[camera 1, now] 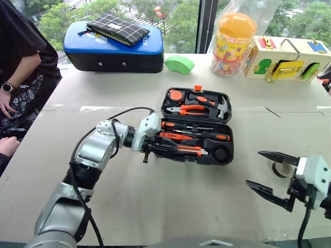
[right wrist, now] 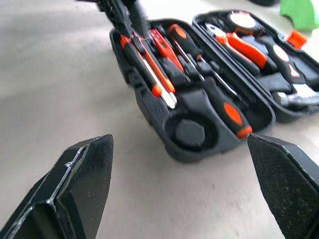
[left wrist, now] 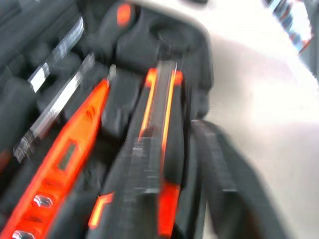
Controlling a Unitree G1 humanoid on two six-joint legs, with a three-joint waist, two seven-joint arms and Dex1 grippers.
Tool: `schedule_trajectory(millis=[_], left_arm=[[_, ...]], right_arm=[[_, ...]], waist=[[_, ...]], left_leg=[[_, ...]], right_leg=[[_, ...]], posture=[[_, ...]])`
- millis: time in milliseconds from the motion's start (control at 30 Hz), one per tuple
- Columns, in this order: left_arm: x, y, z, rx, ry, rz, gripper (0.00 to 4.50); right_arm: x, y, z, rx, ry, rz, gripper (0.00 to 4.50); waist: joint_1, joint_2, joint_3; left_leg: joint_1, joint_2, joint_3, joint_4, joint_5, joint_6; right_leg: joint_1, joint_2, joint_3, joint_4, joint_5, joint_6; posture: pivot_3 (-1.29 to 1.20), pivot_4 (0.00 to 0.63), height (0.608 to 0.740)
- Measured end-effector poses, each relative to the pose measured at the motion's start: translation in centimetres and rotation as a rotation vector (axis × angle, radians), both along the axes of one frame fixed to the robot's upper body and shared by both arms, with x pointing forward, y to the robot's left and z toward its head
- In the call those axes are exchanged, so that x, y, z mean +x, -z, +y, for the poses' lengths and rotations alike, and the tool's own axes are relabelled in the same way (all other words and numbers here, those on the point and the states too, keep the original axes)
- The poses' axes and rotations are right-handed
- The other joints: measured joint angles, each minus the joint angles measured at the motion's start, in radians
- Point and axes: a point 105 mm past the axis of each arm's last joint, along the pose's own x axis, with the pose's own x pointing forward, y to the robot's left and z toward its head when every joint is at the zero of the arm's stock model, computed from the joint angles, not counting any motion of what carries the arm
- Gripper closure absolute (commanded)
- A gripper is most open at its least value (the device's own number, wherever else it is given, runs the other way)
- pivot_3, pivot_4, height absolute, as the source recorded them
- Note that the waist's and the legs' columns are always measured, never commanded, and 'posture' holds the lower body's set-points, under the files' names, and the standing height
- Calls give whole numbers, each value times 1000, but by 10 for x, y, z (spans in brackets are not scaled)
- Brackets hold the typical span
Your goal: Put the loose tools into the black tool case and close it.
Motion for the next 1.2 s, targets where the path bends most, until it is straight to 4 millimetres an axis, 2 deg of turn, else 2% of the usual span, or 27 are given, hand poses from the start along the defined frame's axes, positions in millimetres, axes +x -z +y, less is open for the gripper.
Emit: schedule_trajectory(millis=[33,133,333,400,467,567,633,733,767,800,833,1000,1100,1200], left_arm=[[0,7,0,43,10,-24,4398],[0,13,-5,82,40,-82,4398],[3,16,-14,73,34,-97,4398],[-1,14,-23,-42,22,-28,4398],[-5,9,-22,-121,6,47,4398],[-9,-12,-19,-244,-11,123,3544],[-20,-35,-15,-282,48,114,2605],[-34,-53,-20,-310,122,76,1376],[-41,-54,-22,-301,152,77,797],[-48,-53,-23,-291,181,77,343],[-52,-52,-25,-281,204,76,328],[-65,-51,-32,-266,269,16,328],[-66,-51,-34,-258,271,-16,328],[-67,-50,-37,-253,279,-34,328]], right_arm=[[0,0,0,3,-4,2,149],[0,-1,1,6,-9,2,149],[-2,-1,2,9,-6,6,149],[-7,1,6,37,31,23,149],[-6,3,1,51,100,23,149],[-5,12,-14,18,252,70,149],[-7,23,-25,-4,342,143,149],[-5,33,-33,-6,430,231,149],[-3,36,-35,5,458,270,722],[0,39,-38,9,484,302,1088],[1,43,-43,-6,507,329,1486],[20,60,-68,-172,643,397,1486],[32,65,-73,-187,673,418,1486],[43,69,-76,-175,692,455,2337]], waist=[[0,1,-1],[5,5,-6],[21,11,-12],[18,11,-12],[10,10,-11],[6,7,-9],[2,6,-8],[-6,6,-8],[-11,6,-8],[-15,6,-8],[-16,7,-8],[-14,8,-7],[-14,7,-6],[-16,7,-6]], left_leg=[[0,0,0,0,0,0],[0,0,0,0,-1,2],[1,0,0,1,-3,4],[0,0,0,2,-3,5],[-1,0,0,1,-3,4],[-1,0,0,0,-1,1],[0,0,0,-1,-1,0],[0,0,0,0,-1,0],[0,0,0,1,-1,0],[0,0,0,1,-1,0],[0,0,1,1,-1,0],[0,0,1,0,-1,0],[-1,0,1,-2,-1,0],[-1,0,1,-2,0,1]], right_leg=[[0,0,0,0,0,0],[0,0,0,0,-1,-2],[1,-1,1,0,-3,-1],[1,-1,1,-1,-3,-1],[0,-1,1,-1,-1,-3],[-1,-1,1,1,-1,-3],[-1,-1,1,1,-1,-3],[-1,-1,1,0,-2,-3],[0,-1,1,0,-2,-3],[0,-1,1,-1,-2,-3],[0,-1,1,-1,-2,-3],[-1,0,1,-1,-2,-2],[-1,1,1,-2,-1,-3],[-1,1,1,-2,1,0]], posture=[[0,150,740],[0,150,740],[0,150,740],[0,150,740],[0,150,740],[0,150,740],[0,150,740],[0,150,740],[0,150,740],[0,150,740],[0,150,740],[0,150,740],[0,150,740],[0,150,740]])
